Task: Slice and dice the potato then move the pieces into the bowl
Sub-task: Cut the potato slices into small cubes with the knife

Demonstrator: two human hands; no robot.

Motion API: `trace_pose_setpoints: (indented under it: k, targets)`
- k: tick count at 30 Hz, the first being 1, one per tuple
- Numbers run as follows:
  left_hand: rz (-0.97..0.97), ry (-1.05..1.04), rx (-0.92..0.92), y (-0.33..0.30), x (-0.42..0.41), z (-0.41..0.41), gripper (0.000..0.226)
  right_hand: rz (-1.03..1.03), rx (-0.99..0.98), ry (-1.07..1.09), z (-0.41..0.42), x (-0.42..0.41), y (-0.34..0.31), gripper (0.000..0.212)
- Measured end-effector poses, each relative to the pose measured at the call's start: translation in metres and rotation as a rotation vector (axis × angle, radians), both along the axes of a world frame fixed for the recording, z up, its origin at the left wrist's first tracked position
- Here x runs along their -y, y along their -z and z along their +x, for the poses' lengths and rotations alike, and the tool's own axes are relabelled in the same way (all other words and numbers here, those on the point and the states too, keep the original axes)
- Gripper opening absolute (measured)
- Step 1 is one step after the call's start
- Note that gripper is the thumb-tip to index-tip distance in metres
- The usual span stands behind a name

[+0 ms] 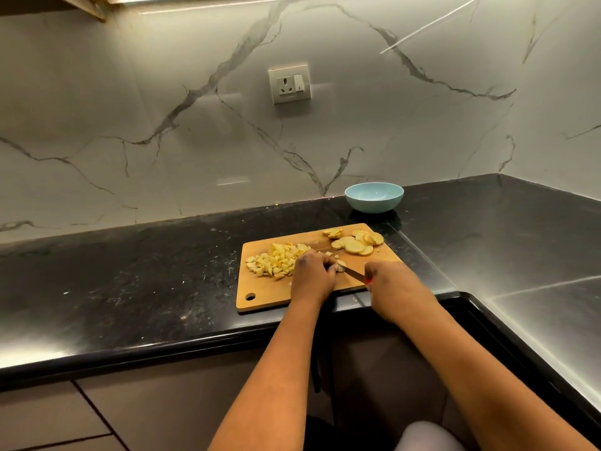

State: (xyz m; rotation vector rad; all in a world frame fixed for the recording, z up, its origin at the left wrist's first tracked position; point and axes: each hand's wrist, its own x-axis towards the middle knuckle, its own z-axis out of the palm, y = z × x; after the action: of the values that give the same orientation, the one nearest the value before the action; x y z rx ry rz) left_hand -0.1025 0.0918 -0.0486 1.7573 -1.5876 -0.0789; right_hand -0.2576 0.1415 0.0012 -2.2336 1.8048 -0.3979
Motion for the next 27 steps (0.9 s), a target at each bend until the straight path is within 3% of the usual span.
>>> trace_pose_setpoints:
  k: [3,7,10,17,21,27]
  targets:
    - [-0.009,0.005,0.008,0.002,-0.001,0.001,0.022,0.042,0.007,0.036,-0.024,-0.009,-0.005,0.021]
    - [-0.04,0.017,0.009,0.002,-0.004,0.0,0.025,0.021,0.198,-0.001,-0.046,-0.008,-0.013,0.006]
    - [-0.063,0.015,-0.008,0.002,-0.006,-0.002,0.027,-0.001,0.324,0.023,-0.045,0.0,-0.005,0.006]
    - [-0.043,-0.026,0.039,0.001,-0.005,-0.004,0.021,-0.072,0.41,0.01,-0.026,0.003,0.02,0.007]
    - [-0.025,-0.037,0.013,0.001,-0.004,-0.003,0.018,-0.118,0.398,-0.025,-0.018,-0.004,0.022,0.011]
    - [-0.028,-0.046,0.009,0.003,-0.001,-0.001,0.016,-0.199,0.203,-0.014,-0.007,-0.007,0.022,0.01]
